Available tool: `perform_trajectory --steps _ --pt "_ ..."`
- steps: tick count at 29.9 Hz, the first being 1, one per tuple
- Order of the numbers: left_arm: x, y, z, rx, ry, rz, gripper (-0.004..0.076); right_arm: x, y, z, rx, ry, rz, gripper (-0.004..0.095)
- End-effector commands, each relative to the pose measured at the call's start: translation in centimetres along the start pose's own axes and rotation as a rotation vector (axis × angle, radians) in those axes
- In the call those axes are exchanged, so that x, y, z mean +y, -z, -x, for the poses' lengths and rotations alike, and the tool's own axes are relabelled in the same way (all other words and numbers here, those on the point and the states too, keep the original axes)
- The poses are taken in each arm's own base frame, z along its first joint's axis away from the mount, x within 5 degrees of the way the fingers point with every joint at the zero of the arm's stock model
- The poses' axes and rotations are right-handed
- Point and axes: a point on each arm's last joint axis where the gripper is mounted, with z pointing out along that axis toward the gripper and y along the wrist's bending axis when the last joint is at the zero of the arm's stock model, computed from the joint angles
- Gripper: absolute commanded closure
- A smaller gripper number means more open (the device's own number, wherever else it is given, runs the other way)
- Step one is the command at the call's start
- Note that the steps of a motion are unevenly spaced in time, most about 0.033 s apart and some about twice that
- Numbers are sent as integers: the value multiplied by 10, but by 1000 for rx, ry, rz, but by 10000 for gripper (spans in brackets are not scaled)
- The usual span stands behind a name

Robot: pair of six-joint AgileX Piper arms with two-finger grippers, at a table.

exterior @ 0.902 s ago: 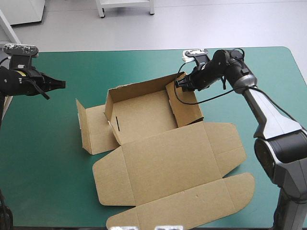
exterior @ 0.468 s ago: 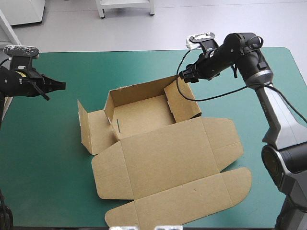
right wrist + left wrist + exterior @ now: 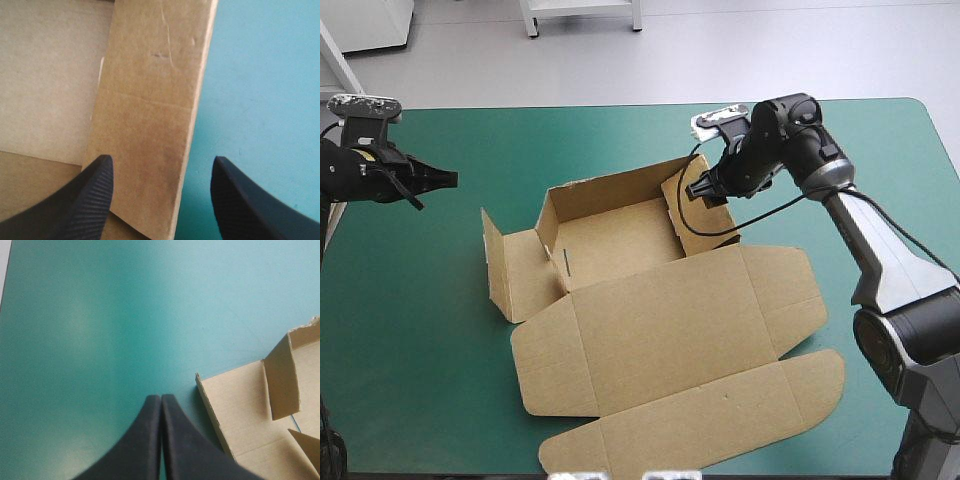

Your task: Fold the box

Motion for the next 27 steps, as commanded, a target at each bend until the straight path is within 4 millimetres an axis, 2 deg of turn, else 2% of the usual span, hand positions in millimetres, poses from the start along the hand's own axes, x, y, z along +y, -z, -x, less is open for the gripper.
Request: perform_trajectory --steps 1,6,15,24,26,27 --pt "-1 19 11 -111 3 5 731 4 18 -4 -26 17 -54 366" --pt "-2 19 10 -109 4 3 731 3 10 -4 -6 10 -57 368" --pt "-4 19 10 -99 -7 -25 731 3 -21 -4 62 -4 -29 368" --pt "-4 19 9 -97 -6 -27 731 2 -39 -4 100 -7 -22 373" --pt "-4 19 9 -95 -6 -28 731 2 -40 -4 102 -5 -26 428" --pt "-4 19 9 -93 -6 -29 731 2 -40 -4 102 -5 -26 492"
